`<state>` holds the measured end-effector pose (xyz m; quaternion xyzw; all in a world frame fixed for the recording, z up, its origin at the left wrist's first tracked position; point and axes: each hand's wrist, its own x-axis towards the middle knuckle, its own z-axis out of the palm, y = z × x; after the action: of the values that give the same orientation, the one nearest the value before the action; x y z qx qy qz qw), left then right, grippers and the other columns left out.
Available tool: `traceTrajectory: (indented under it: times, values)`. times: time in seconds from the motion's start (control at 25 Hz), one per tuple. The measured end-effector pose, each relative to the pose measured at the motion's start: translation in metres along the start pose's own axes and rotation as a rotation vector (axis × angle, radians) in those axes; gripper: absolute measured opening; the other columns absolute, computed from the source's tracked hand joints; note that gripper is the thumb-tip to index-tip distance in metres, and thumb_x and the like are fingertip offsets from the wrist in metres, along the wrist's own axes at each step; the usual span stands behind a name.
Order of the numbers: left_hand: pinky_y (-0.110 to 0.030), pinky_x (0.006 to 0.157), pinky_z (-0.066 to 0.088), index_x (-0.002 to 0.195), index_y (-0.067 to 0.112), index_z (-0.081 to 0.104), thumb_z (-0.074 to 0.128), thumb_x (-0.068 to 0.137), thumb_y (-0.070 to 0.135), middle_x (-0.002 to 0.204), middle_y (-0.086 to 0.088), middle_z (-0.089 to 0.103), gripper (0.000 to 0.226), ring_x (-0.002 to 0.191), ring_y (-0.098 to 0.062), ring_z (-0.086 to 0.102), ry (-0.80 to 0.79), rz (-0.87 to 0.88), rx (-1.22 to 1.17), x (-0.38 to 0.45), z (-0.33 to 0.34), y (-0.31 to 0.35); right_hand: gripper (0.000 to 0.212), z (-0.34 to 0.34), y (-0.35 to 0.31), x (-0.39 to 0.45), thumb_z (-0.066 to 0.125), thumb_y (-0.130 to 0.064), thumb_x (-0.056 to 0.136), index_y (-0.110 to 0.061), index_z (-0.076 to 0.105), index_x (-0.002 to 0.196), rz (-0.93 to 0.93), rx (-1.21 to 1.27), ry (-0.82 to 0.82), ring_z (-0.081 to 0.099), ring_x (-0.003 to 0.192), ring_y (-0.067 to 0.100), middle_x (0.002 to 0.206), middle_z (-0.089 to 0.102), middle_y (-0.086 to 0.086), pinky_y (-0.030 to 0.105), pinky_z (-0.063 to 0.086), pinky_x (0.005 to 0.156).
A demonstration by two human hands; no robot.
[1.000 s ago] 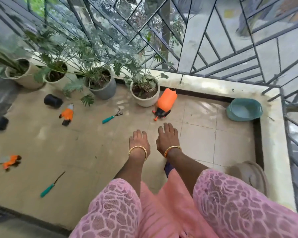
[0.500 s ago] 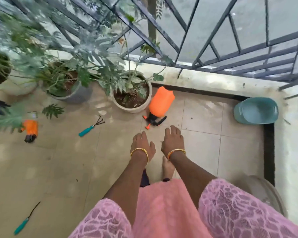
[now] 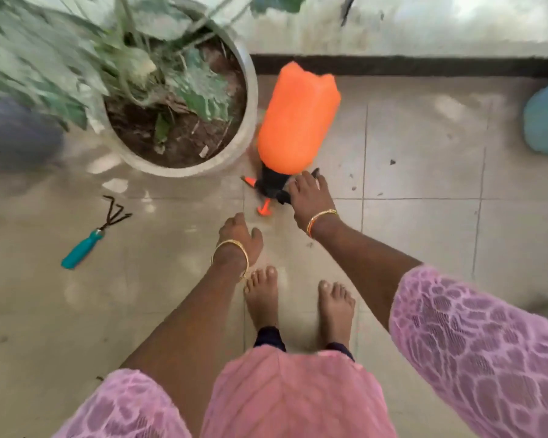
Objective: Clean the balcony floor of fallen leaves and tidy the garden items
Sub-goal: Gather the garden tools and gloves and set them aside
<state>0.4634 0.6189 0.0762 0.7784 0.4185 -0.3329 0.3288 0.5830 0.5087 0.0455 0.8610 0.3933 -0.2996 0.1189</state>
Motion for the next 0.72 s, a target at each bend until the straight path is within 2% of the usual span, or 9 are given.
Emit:
traceTrajectory:
  times: [0.08, 0.16, 0.28, 0.44, 0.6, 0.68, 0.72]
  values:
    - [-0.035, 0.109, 0.028, 0.144, 0.001, 0.030, 0.045, 0.096, 0.023, 0.144, -0.023, 0.037, 0.054, 0.133, -0.036, 0.035, -0.007, 0.010, 0.038, 0.029, 0.011, -0.002, 0.047, 0.018, -0.002, 0.022, 0.041, -0.013, 0.093, 0.001, 0.035, 0.138, -0.009, -0.046, -0.013, 0.029, 0.133, 0.034, 0.138, 0.039, 0.020, 0.054, 0.009, 0.114]
    - [-0.035, 0.109, 0.029, 0.143, 0.002, 0.032, 0.046, 0.096, 0.024, 0.144, -0.022, 0.037, 0.053, 0.133, -0.036, 0.036, -0.022, -0.037, 0.003, 0.045, 0.020, -0.004, 0.044, 0.028, -0.005, 0.032, 0.042, -0.020, 0.095, -0.001, 0.042, 0.135, 0.032, -0.063, -0.082, 0.032, 0.130, 0.034, 0.135, 0.043, 0.019, 0.058, 0.004, 0.113]
    - [-0.037, 0.109, 0.033, 0.142, 0.007, 0.034, 0.046, 0.096, 0.028, 0.145, -0.019, 0.039, 0.052, 0.132, -0.034, 0.039, -0.053, -0.094, -0.071, 0.042, 0.020, -0.002, 0.041, 0.023, -0.004, 0.035, 0.046, -0.030, 0.096, -0.010, 0.052, 0.130, 0.064, -0.113, -0.159, 0.030, 0.132, 0.035, 0.135, 0.045, 0.016, 0.056, 0.004, 0.114]
    - [-0.037, 0.108, 0.034, 0.142, 0.009, 0.035, 0.047, 0.096, 0.030, 0.145, -0.015, 0.041, 0.052, 0.130, -0.032, 0.042, -0.125, -0.120, -0.149, 0.008, 0.005, 0.000, 0.050, -0.001, 0.006, 0.011, 0.049, -0.052, 0.089, -0.020, 0.057, 0.126, -0.036, -0.163, -0.185, 0.030, 0.132, 0.034, 0.134, 0.049, 0.009, 0.050, 0.004, 0.115]
    - [-0.039, 0.107, 0.037, 0.142, 0.006, 0.035, 0.053, 0.094, 0.026, 0.139, -0.018, 0.047, 0.055, 0.124, -0.031, 0.048, -0.198, -0.195, -0.296, -0.043, -0.012, 0.013, 0.045, -0.037, 0.014, -0.046, 0.044, -0.052, 0.093, -0.021, 0.059, 0.122, 0.039, 0.167, -0.214, 0.037, 0.127, 0.033, 0.129, 0.051, 0.007, 0.048, 0.011, 0.113]
    - [-0.039, 0.098, 0.044, 0.141, 0.006, 0.034, 0.054, 0.093, 0.021, 0.124, -0.021, 0.055, 0.054, 0.107, -0.028, 0.054, -0.227, -0.247, -0.373, -0.071, -0.021, 0.027, 0.045, -0.054, 0.021, -0.081, 0.042, -0.051, 0.094, -0.019, 0.057, 0.121, 0.168, 0.446, -0.252, 0.041, 0.123, 0.032, 0.128, 0.050, 0.008, 0.045, 0.020, 0.108]
    - [-0.037, 0.089, 0.047, 0.141, 0.006, 0.035, 0.055, 0.093, 0.019, 0.114, -0.021, 0.057, 0.054, 0.097, -0.025, 0.054, -0.254, -0.262, -0.394, -0.085, -0.024, 0.034, 0.046, -0.059, 0.025, -0.100, 0.042, -0.052, 0.094, -0.017, 0.058, 0.119, 0.251, 0.623, -0.277, 0.045, 0.120, 0.032, 0.125, 0.052, 0.010, 0.043, 0.028, 0.105]
